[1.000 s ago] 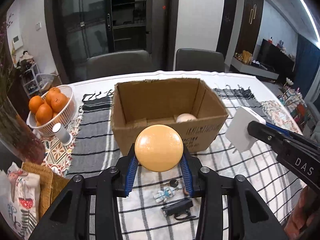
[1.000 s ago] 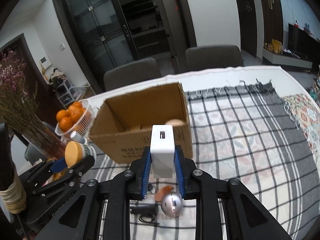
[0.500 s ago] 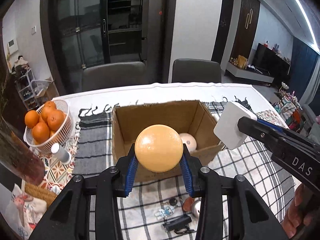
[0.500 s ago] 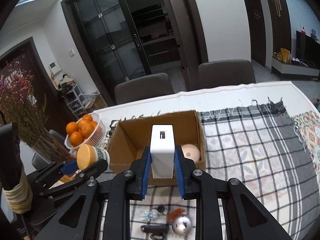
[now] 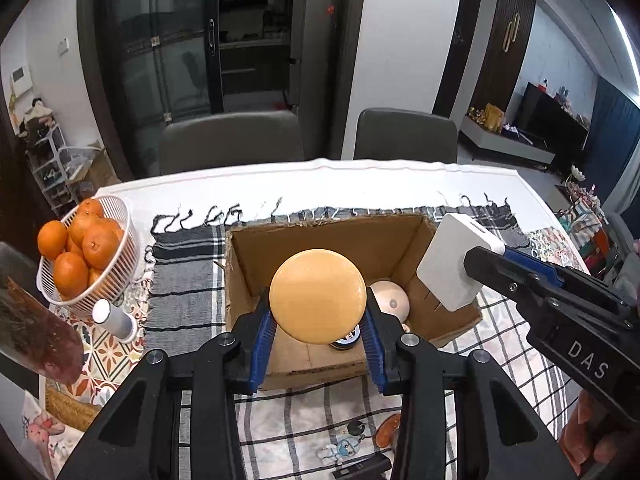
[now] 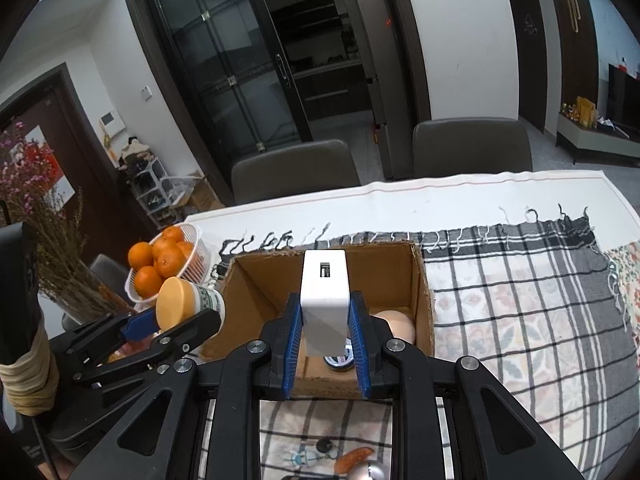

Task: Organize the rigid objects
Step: 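Open both tools to drop the jar and charger into the box, then move both tools back toward the silver speaker and black flashlight on the table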

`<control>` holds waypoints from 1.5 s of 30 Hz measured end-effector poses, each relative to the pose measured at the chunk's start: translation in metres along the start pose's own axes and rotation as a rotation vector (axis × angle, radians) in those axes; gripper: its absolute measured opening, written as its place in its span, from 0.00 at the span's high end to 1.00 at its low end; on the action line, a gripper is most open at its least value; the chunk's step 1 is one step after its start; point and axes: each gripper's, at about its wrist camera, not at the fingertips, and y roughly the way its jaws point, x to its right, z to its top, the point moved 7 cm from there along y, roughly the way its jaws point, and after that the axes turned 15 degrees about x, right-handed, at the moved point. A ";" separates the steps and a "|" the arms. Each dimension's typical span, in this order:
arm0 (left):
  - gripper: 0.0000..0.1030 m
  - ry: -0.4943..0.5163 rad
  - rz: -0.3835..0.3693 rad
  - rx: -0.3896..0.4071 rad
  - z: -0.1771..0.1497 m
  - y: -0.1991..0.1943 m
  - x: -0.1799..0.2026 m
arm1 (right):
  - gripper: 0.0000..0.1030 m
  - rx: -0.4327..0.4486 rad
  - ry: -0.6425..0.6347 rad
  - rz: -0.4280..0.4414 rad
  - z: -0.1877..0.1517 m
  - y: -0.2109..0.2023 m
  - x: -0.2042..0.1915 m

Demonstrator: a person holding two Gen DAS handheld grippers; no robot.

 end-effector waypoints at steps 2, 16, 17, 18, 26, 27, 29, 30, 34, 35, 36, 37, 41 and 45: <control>0.62 -0.007 -0.007 -0.025 -0.003 0.009 -0.001 | 0.76 -0.017 -0.003 -0.005 -0.002 0.007 0.002; 0.62 0.009 0.018 -0.126 -0.027 0.046 -0.002 | 0.76 -0.138 0.019 -0.047 -0.030 0.049 0.024; 0.62 0.005 0.023 -0.131 -0.028 0.048 -0.003 | 0.76 -0.146 0.021 -0.048 -0.032 0.051 0.025; 0.61 0.002 0.026 -0.136 -0.029 0.049 -0.004 | 0.76 -0.155 0.026 -0.048 -0.034 0.053 0.027; 0.56 0.008 0.045 -0.107 -0.028 0.038 -0.008 | 0.73 -0.167 0.013 -0.056 -0.036 0.052 0.026; 0.55 0.010 0.049 -0.100 -0.027 0.035 -0.008 | 0.73 -0.168 0.011 -0.059 -0.037 0.049 0.025; 0.52 0.016 0.060 -0.085 -0.026 0.029 -0.009 | 0.73 -0.162 0.002 -0.061 -0.037 0.045 0.023; 0.52 0.016 0.064 -0.076 -0.026 0.025 -0.009 | 0.73 -0.157 -0.005 -0.063 -0.037 0.042 0.022; 0.51 0.016 0.064 -0.056 -0.029 0.010 -0.008 | 0.73 -0.144 -0.013 -0.065 -0.038 0.030 0.018; 0.51 0.014 0.062 -0.052 -0.030 0.006 -0.007 | 0.73 -0.142 -0.014 -0.062 -0.039 0.027 0.017; 0.50 0.014 0.063 -0.049 -0.031 0.003 -0.007 | 0.73 -0.141 -0.015 -0.060 -0.040 0.024 0.016; 0.50 0.016 0.065 -0.045 -0.032 -0.001 -0.006 | 0.73 -0.139 -0.016 -0.059 -0.040 0.021 0.014; 0.48 0.021 0.069 -0.029 -0.036 -0.016 -0.004 | 0.72 -0.130 -0.022 -0.055 -0.044 0.009 0.010; 0.46 0.024 0.072 -0.014 -0.041 -0.029 -0.002 | 0.67 -0.128 -0.022 -0.051 -0.049 -0.003 0.008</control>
